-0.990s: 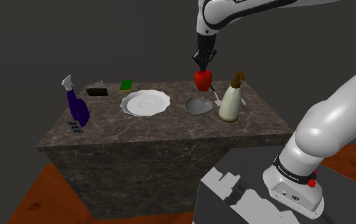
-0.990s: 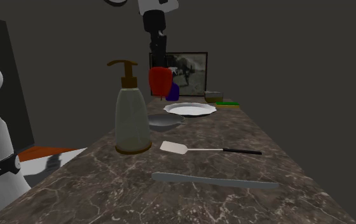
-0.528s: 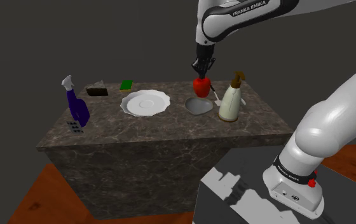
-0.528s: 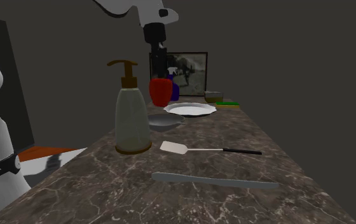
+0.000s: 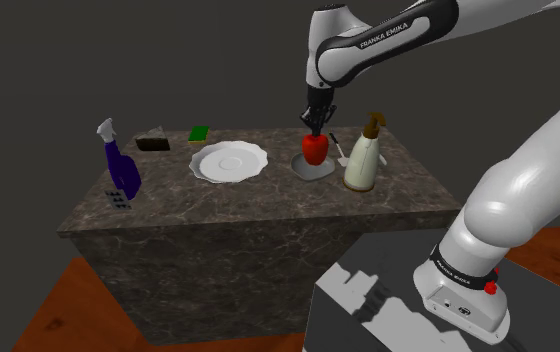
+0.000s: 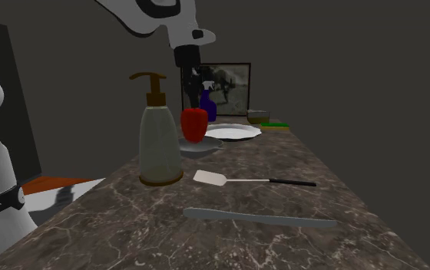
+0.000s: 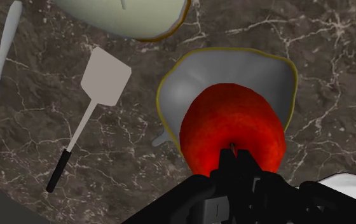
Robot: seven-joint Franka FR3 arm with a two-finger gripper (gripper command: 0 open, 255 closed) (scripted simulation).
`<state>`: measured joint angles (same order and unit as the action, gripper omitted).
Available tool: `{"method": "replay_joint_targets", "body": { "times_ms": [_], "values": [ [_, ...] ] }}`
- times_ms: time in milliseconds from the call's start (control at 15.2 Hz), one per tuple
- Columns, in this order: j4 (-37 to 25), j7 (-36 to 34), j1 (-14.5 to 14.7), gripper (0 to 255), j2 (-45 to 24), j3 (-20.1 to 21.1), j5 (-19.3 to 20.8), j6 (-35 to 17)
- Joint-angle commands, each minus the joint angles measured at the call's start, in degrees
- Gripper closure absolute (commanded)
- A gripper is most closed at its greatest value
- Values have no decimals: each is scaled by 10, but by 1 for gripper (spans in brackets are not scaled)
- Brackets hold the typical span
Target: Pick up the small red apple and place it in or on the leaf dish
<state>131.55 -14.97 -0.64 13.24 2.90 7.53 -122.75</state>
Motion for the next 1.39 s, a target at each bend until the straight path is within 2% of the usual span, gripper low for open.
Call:
{"method": "replay_joint_targets", "body": {
  "times_ms": [0,462,528,858,1122,1320],
  "values": [
    [10,-1,0,255,-4,0,1,-14],
    [10,-1,0,255,-4,0,1,-14],
    [10,-1,0,0,-4,0,1,-14],
    [10,-1,0,0,-4,0,1,-14],
    [-36,3,4,0,25,4,-6,61],
    [-36,3,4,0,25,4,-6,61]
  ]
}}
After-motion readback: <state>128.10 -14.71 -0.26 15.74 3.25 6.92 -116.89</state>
